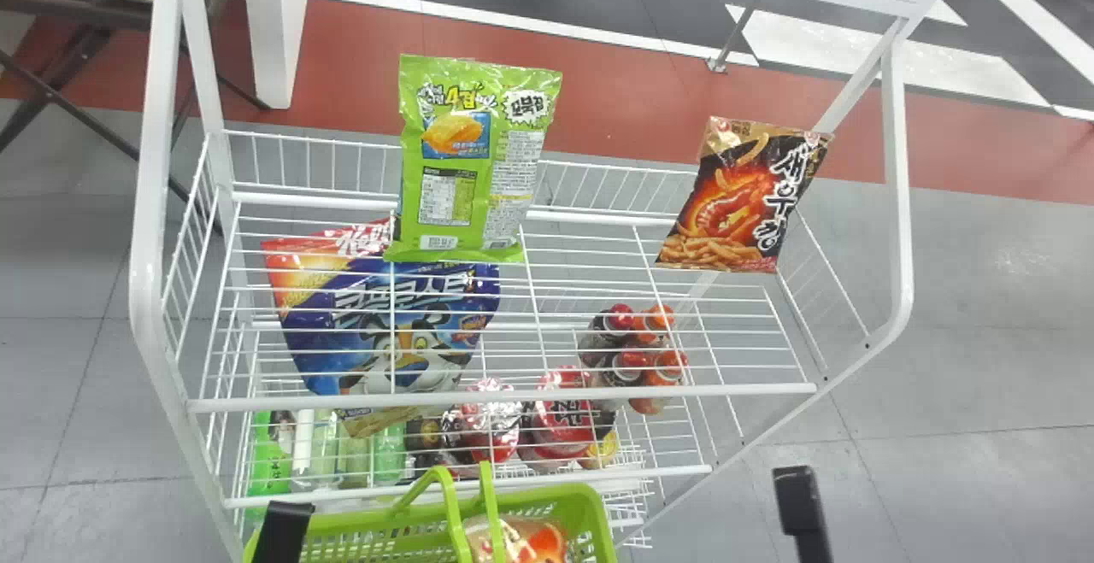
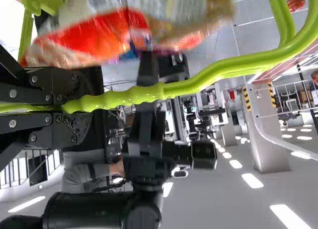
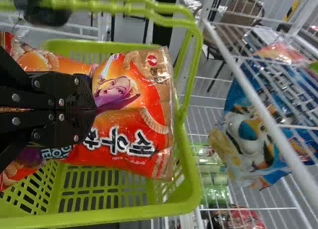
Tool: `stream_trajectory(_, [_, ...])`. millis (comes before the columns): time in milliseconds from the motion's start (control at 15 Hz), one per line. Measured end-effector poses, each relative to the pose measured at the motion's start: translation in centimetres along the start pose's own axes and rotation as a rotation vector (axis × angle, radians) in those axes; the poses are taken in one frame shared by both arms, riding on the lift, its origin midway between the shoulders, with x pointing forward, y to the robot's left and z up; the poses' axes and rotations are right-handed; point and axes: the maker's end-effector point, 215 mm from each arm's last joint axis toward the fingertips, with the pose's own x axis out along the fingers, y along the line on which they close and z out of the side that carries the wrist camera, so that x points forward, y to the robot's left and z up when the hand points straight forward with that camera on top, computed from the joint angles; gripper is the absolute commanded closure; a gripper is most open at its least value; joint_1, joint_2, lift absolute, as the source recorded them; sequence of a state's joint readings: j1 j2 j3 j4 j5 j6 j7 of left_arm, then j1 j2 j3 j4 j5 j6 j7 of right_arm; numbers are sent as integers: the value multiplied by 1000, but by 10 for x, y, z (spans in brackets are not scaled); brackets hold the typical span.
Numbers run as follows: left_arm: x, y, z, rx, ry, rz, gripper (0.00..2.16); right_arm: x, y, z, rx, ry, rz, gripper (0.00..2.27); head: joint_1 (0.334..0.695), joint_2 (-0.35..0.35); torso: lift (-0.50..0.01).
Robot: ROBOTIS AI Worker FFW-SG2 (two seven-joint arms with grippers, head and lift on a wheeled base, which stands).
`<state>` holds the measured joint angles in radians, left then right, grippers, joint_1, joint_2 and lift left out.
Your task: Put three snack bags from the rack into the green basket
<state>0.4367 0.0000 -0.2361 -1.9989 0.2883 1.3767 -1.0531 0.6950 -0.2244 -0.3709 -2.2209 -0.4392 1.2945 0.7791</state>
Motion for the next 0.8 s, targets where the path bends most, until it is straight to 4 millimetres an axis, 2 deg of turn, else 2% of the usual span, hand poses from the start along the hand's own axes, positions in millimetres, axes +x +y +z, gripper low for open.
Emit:
stream_trajectory(267, [4, -1, -3, 4, 12, 3, 1332, 41, -27, -1, -90, 6, -77, 2246, 695, -350, 0])
stream_trajectory(467, [4, -2, -5, 4, 13, 3, 1332, 68, -46, -17, -140, 78, -146, 2246, 695, -350, 0])
stream_trajectory(733, [4, -6, -7, 6, 11, -3, 1332, 104, -73, -29, -242, 113, -237, 2240, 695, -350, 0])
stream_trajectory(800, [4, -6, -7, 6, 11, -3, 1332, 110, -78, -34, -267, 127, -266, 2125, 695, -350, 0])
